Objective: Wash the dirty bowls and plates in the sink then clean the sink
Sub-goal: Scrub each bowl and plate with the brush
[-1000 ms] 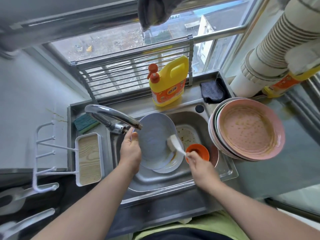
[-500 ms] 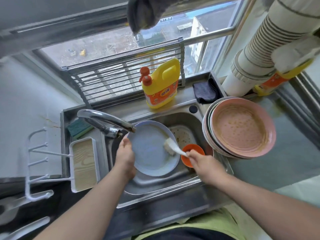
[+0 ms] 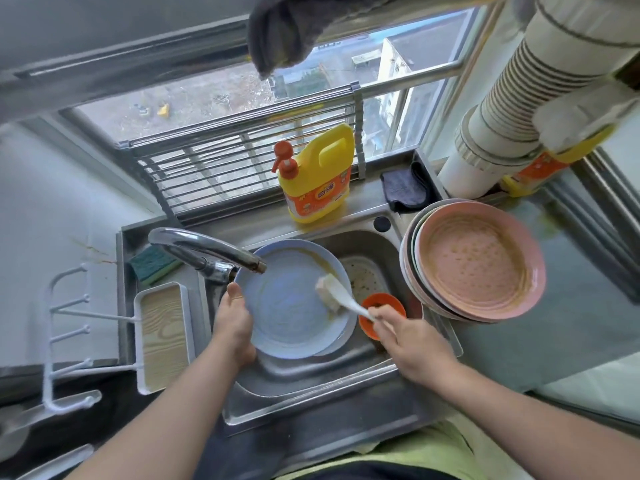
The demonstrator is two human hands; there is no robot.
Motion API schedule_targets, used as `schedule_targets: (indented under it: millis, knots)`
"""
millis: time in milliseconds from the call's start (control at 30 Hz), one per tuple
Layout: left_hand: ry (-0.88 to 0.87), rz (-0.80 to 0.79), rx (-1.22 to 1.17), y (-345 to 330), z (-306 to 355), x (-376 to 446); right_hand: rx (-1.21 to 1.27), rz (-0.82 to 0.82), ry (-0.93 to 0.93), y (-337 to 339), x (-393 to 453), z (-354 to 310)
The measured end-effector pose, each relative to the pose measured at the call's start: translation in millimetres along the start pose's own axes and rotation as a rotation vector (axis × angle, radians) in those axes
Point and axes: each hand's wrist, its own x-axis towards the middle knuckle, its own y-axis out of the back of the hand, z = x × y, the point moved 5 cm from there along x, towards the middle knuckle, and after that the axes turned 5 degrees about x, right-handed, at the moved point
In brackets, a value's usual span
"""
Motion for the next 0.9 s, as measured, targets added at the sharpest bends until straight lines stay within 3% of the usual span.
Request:
schedule_targets:
  millis: [100, 200, 333, 500, 600, 700, 800, 867, 900]
  knots:
    - [-0.015, -0.055, 0.057, -13, -4, -6, 0.167, 0.265, 0.096, 35, 16, -30]
    - [-0.025, -0.138, 0.1, -49, 0, -23, 0.259, 0.43, 0.116, 68, 21, -41]
    - [-0.066, -0.264, 0.259, -114, 7, -52, 0.211, 0.5, 0.058, 117, 10, 4]
    - [-0.322, -0.571, 0.772, -210, 19, -98, 0.023, 0.563, -0.202, 179, -9, 96]
    - [-0.362, -0.673, 0.791, -245, 18, -108, -0.059, 0.548, -0.312, 197, -16, 127]
    - [-0.383, -0.651, 0.709, -240, 17, -97, -0.118, 0.602, -0.31, 198, -21, 120]
    - [-0.312, -0.505, 0.713, -189, 5, -58, -0.085, 0.703, -0.042, 171, -31, 64]
    - [-0.197, -0.332, 0.809, -135, -13, -21, -0.045, 0.599, 0.184, 126, -34, 12]
    - [-0.12, -0.255, 0.885, -105, -25, -3, -0.028, 0.453, 0.227, 95, -26, -5]
